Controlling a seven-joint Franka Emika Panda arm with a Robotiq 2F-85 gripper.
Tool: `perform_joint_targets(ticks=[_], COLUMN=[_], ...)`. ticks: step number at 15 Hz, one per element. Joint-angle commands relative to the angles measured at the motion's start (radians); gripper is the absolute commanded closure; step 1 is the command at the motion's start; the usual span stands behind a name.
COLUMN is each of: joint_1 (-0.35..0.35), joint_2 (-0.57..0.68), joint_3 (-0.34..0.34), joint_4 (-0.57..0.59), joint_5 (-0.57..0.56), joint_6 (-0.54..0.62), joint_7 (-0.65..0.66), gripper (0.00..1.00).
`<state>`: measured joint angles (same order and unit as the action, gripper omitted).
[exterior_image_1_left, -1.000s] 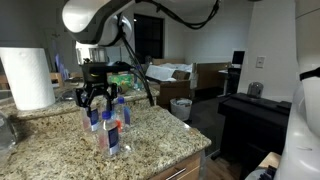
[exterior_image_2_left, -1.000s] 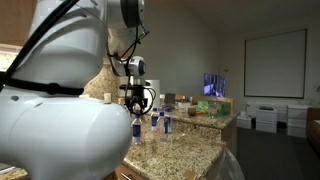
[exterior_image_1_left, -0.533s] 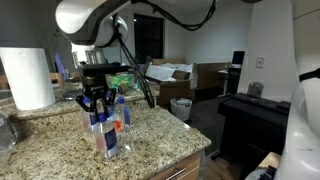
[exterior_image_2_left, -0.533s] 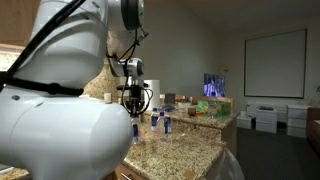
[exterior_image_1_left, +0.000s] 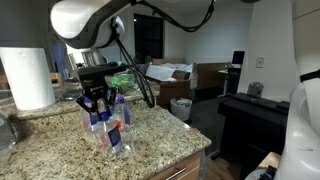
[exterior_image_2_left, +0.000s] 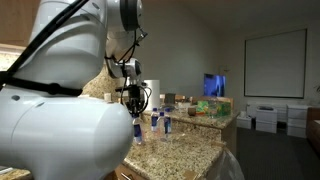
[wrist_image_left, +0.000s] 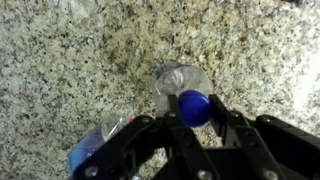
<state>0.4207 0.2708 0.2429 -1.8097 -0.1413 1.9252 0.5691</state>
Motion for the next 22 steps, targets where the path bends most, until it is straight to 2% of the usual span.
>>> perform_joint_targets(ticks=[1,4,10,14,17,20,22], joint_1=[-0.034,-0.073,-0.209,-0.286,-0.346,-0.412,-0.456], joint_2=[-0.157,-0.241,-0.470,-0.564,-0.588,-0.600,-0.583], joint_3=[-0.029,-0.048,-0.094,-0.193,-0.274,-0.311,-0.329], joint_4=[-0.096,-0.135,-0.211,-0.297,-0.364,-0.437,-0.476], joint_5=[-0.034,-0.028,0.026,0.182,0.225,0.163,0.139], joint_6=[0.002,0.026,-0.008,-0.022,-0.019,0.079,0.160], joint_7=[0.018,-0.002,-0.198,-0.438,-0.585,-0.611,-0.581], gripper=[0.92,0.92,0.92,0.92,0.92,0.92,0.92])
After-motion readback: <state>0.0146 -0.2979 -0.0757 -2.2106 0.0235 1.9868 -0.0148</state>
